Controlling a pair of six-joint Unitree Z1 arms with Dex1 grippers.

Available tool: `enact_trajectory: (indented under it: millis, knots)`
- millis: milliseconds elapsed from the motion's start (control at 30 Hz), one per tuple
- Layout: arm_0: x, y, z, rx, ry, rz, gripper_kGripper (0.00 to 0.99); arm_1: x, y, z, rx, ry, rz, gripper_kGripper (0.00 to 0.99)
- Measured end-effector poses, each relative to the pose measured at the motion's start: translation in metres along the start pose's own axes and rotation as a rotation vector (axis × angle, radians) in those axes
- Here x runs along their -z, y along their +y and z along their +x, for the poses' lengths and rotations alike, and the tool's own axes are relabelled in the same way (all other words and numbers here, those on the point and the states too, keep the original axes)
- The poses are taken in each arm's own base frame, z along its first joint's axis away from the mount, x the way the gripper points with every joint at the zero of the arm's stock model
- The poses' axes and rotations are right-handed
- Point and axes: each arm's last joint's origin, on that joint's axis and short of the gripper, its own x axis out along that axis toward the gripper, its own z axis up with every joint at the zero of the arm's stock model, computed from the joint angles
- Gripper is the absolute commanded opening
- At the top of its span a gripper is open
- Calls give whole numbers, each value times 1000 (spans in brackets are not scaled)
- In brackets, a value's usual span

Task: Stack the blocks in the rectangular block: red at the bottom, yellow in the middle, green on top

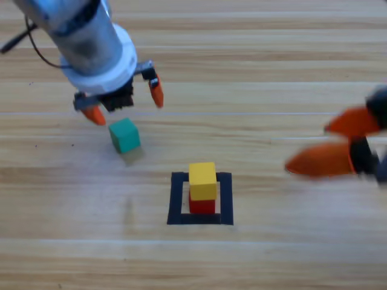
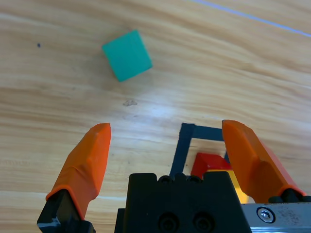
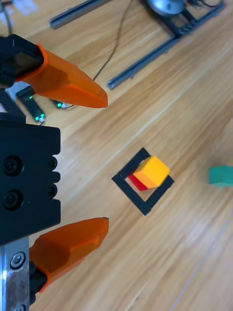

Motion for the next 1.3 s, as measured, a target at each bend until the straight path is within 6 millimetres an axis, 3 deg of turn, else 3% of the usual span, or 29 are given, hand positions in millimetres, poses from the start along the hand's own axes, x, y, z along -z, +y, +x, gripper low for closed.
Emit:
enact_trajectory:
  millis: [100, 267, 433, 700, 1167, 1300]
  knots:
    - [0, -3, 15, -32, 21, -43, 960, 20, -1, -2, -76, 13, -48, 990]
    - [-15, -10, 27, -47, 20, -120, 962, 21, 1, -9, -111, -5, -124, 990]
    - [-27, -12, 53, -104, 44, -193, 960, 20, 4, -26, -114, -60, -162, 990]
    - [-32, -3, 74, -175, 73, -256, 962, 20, 6, -25, -88, -65, -204, 990]
    - [-41, -11, 113, -228, 101, -266, 959, 22, 13, -25, -91, -63, -265, 990]
    - [-40, -11, 123, -245, 112, -263, 905, 22, 13, -25, -80, -65, -266, 990]
